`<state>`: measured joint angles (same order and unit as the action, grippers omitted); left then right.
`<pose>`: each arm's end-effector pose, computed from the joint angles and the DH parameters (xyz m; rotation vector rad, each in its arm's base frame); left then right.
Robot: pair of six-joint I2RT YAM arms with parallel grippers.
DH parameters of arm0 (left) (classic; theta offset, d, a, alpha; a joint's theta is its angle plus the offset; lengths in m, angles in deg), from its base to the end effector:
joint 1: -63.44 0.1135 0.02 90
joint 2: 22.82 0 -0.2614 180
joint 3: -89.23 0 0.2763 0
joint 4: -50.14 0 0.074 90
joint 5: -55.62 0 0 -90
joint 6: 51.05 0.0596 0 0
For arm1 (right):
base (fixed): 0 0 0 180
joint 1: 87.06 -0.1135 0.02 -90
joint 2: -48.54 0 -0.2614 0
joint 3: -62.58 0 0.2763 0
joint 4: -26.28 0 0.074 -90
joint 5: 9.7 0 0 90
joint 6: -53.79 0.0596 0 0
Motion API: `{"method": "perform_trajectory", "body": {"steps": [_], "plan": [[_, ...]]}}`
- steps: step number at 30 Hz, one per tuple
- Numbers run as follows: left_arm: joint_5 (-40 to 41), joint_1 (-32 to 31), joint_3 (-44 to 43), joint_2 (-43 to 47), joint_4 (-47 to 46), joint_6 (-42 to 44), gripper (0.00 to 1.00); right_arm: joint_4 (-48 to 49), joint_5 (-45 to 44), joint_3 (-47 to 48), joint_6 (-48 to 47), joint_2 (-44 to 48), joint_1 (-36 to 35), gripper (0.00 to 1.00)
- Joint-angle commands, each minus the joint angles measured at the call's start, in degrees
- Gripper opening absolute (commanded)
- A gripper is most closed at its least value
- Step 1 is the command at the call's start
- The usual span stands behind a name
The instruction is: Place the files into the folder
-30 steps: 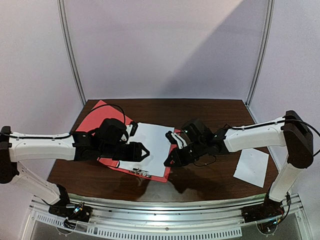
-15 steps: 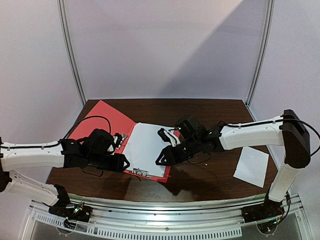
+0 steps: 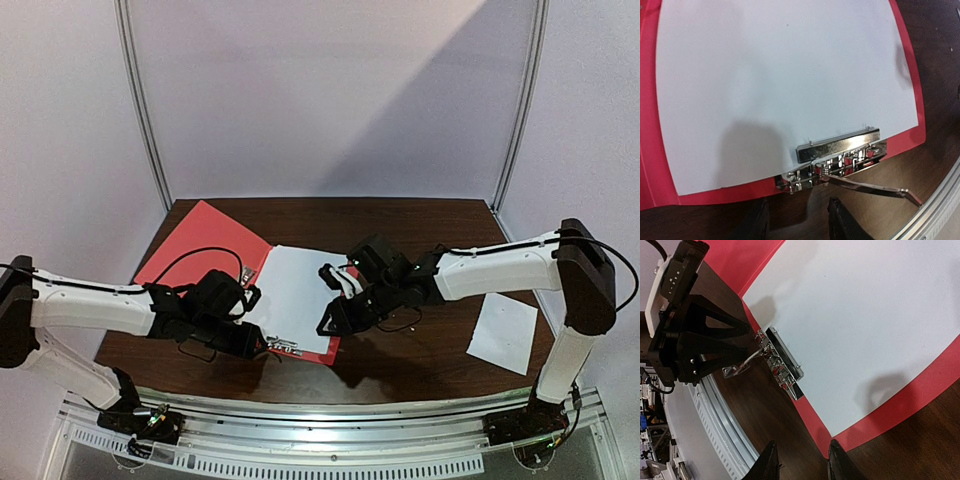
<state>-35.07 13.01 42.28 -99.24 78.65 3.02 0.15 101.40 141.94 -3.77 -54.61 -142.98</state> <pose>0.1714 -0.2086 0.1184 0.3442 2.6689 -0.5402 0.2152 0.3564 0.1574 -0.7279 2.6025 1.0455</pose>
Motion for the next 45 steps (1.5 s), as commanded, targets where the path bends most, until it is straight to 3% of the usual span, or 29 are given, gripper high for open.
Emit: {"method": "perform_trajectory", "body": {"steps": [1, 23, 38, 45], "plan": [[-0.10, 0.52, -0.69, -1.76, -2.34, 1.59, 0.40, -1.26, -1.13, 0.58, -0.59, -0.84, -0.15, 0.32], [-1.24, -1.83, -7.50, -12.29, -7.32, 0.19, 0.30, -0.28, 1.79, 0.88, -1.06, 1.78, 0.42, 0.31], [-1.42, -2.83, -8.00, -15.12, -9.18, -0.21, 0.26, -5.33, -1.83, 11.88, -3.94, -5.83, -1.83, 0.36], [-1.50, -2.83, -7.62, -15.16, -9.37, -0.02, 0.26, -7.75, -2.54, 15.95, -4.92, -9.86, -2.48, 0.29]]}}
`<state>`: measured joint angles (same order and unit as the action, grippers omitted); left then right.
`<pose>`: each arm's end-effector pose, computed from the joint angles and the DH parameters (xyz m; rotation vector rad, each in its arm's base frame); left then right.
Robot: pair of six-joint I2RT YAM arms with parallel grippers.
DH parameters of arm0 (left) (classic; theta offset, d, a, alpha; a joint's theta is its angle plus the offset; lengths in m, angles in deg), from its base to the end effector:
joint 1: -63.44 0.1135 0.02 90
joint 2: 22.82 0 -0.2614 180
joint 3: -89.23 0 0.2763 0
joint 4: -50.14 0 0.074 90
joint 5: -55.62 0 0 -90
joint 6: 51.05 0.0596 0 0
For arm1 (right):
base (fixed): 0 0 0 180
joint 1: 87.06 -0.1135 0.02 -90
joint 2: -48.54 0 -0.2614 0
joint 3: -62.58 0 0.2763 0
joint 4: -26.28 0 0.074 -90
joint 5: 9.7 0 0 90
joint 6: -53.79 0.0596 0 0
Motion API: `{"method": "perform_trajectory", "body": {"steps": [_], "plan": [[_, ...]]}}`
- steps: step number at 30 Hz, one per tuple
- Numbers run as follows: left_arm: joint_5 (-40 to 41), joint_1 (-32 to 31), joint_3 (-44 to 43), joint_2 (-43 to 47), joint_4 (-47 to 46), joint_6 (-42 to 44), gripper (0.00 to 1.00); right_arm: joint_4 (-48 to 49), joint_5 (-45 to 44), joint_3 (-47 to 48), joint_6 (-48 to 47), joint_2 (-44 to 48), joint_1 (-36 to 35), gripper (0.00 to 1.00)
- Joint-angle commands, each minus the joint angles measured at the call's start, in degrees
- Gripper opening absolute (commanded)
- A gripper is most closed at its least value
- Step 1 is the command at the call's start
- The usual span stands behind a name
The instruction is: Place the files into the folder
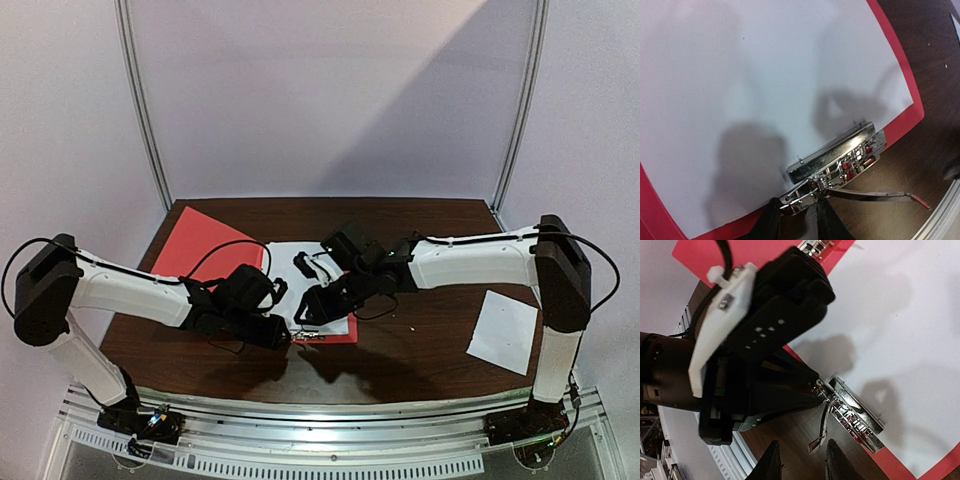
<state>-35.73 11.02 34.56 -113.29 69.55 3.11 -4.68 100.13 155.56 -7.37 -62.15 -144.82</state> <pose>0.1955 -0.2564 0.1036 0.3929 2.6285 -0.6022 0.2291 0.4011 0.1763 -0.8337 2.5311 1.0261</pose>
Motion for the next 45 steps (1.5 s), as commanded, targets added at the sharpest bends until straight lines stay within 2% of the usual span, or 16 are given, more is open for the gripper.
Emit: {"method": "perform_trajectory", "body": {"steps": [1, 6, 19, 28, 37, 45], "plan": [[-0.85, -0.84, 0.18, -1.12, -0.33, -0.03, 0.26, -3.07, -1.32, 2.61, -1.33, -2.68, -0.61, 0.26], [-0.92, -0.84, 0.43, -1.13, -0.46, 0.17, 0.26, -3.80, -1.78, 3.76, -1.51, -3.90, -0.61, 0.20], [-0.98, -0.84, 0.38, -1.21, -0.37, 0.31, 0.25, -5.58, -2.17, 4.37, -2.04, -4.70, -0.63, 0.18], [-0.95, -0.85, 0.47, -1.28, -0.17, 0.30, 0.25, -5.95, -3.71, 4.53, -2.20, -4.97, -0.65, 0.05], [-0.85, -0.85, 0.43, -1.46, -0.18, 0.31, 0.23, -7.63, -5.47, 4.77, -3.15, -4.79, -0.65, 0.00], [-0.94, -0.88, 0.21, -1.82, 0.05, 0.35, 0.23, -8.00, -6.82, 3.18, -3.74, -5.32, -0.65, 0.00]]}}
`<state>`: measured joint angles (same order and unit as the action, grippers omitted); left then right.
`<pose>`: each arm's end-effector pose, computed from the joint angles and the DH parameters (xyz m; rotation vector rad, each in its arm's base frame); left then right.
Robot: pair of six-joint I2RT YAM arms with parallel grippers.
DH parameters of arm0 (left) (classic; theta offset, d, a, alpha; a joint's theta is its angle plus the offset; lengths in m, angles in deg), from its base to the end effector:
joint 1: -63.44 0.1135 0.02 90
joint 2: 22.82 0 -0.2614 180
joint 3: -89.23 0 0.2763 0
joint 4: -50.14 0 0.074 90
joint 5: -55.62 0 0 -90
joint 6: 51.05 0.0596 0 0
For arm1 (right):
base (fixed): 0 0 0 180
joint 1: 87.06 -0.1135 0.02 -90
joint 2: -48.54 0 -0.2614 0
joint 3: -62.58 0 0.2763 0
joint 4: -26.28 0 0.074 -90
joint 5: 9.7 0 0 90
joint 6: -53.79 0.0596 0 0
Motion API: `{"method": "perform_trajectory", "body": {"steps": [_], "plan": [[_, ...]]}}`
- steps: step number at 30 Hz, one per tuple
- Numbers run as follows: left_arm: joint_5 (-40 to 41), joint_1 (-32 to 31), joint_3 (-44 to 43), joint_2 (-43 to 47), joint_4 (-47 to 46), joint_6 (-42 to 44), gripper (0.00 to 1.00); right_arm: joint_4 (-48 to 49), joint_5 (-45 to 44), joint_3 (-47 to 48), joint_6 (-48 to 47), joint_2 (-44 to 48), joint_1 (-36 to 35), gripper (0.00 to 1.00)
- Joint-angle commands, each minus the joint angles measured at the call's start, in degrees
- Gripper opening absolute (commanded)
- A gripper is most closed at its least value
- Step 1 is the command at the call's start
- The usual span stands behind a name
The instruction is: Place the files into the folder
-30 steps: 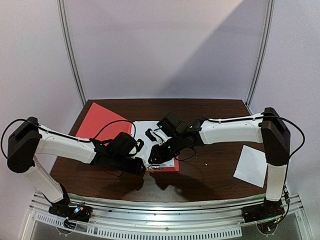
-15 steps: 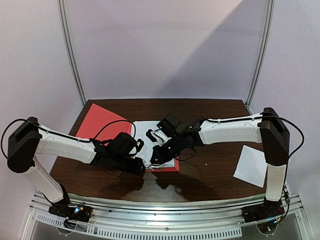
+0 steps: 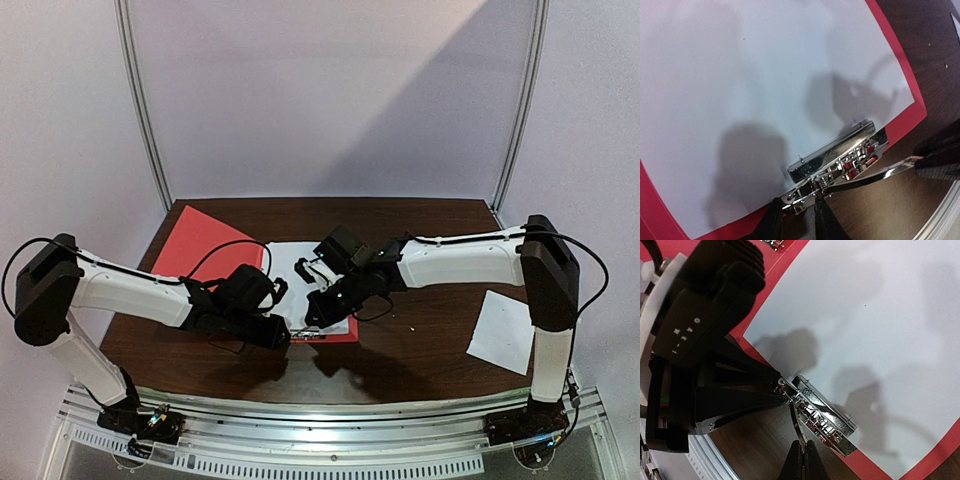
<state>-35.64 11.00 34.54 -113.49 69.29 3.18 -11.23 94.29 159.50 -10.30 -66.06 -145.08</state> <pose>0.1959 -0.2569 0.1030 0.3940 2.6262 -0.6014 0.2353 0.4040 0.1590 -0.8564 2.5960 0.8218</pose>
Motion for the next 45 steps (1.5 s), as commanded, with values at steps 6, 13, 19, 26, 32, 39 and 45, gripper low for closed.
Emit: {"method": "perform_trajectory", "body": {"steps": [6, 13, 19, 26, 32, 39, 45], "plan": [[-1.11, -0.82, 0.06, -1.80, 0.49, 0.41, 0.22, -0.63, -2.46, -2.61, -2.12, -1.34, -0.29, 0.00], [-0.95, -0.83, -0.04, -1.82, 0.99, 0.47, 0.22, 1.18, -3.90, -5.99, -3.49, -1.33, 0.19, 0.00], [-0.99, -0.84, -0.08, -1.79, 1.19, 0.50, 0.22, 2.46, -3.65, -7.54, -3.66, -1.75, 0.47, 0.00], [-1.21, -0.82, -0.08, -2.19, 1.12, 0.51, 0.22, 3.65, -3.95, -7.83, -4.26, -2.44, 0.70, 0.00], [-1.38, -0.82, 0.01, -2.70, 0.78, 0.49, 0.22, 3.77, -4.52, -8.12, -5.45, -3.61, 1.25, 0.00], [-1.66, -0.93, 0.14, -3.57, 0.41, 0.52, 0.21, 5.18, -5.12, -8.88, -6.76, -4.95, 1.85, 0.00], [-1.65, -0.99, 0.31, -3.85, 0.49, 0.73, 0.21, 6.02, -5.21, -9.14, -7.74, -5.87, 2.34, 0.00]]}}
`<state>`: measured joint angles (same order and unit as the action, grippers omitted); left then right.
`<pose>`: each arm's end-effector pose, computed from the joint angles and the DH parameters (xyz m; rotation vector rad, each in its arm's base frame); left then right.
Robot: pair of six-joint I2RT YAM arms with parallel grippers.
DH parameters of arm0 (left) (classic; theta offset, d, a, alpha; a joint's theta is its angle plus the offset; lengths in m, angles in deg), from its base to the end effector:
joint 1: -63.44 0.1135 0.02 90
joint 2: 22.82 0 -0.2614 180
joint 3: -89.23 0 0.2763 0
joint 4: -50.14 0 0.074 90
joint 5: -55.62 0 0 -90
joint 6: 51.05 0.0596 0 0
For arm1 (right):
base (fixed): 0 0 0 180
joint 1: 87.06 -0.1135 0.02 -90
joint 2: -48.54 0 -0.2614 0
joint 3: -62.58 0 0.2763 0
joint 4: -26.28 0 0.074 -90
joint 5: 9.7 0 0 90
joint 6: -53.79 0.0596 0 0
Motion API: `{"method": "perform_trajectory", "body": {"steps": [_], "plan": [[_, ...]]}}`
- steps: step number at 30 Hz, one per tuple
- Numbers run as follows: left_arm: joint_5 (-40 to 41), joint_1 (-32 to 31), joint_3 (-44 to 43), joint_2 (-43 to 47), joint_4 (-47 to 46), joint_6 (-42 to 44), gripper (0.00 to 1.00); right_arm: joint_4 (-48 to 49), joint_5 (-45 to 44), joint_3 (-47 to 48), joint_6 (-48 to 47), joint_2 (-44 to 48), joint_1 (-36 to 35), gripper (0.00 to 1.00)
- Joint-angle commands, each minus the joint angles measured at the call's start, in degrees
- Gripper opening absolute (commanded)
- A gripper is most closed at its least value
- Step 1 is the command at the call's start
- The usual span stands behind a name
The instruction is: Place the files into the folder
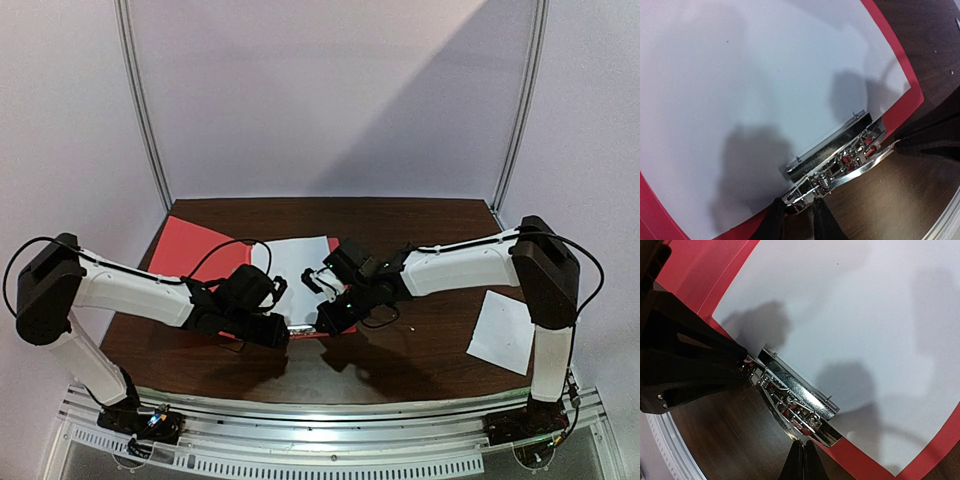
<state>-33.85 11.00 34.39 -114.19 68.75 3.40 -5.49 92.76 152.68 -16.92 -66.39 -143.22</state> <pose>0.1983 -0.2570 0.1007 0.3840 2.6127 -0.5671 0.2420 0.3840 0.1242 -0.9435 2.5493 0.7333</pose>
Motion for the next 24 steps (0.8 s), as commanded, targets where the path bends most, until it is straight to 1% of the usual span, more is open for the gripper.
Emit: {"method": "perform_trajectory", "body": {"steps": [1, 13, 21, 24], "plan": [[-3.44, -0.99, 0.47, -3.28, 0.97, 0.53, 0.21, 0.45, -3.60, -2.39, -1.25, -5.71, 0.52, 0.00], [-4.13, -1.21, 0.16, -4.64, 0.80, 0.87, 0.19, 2.28, -2.93, -2.26, -2.98, -10.09, 3.28, 0.00], [-4.50, -1.17, -0.29, -5.75, 0.88, 1.30, 0.18, 3.53, -3.94, -1.69, -4.72, -6.45, 3.41, 0.00], [-4.58, -1.25, -0.73, -6.45, 1.07, 1.54, 0.18, 3.43, -4.64, -0.80, -5.25, -7.01, 3.71, 0.00]]}}
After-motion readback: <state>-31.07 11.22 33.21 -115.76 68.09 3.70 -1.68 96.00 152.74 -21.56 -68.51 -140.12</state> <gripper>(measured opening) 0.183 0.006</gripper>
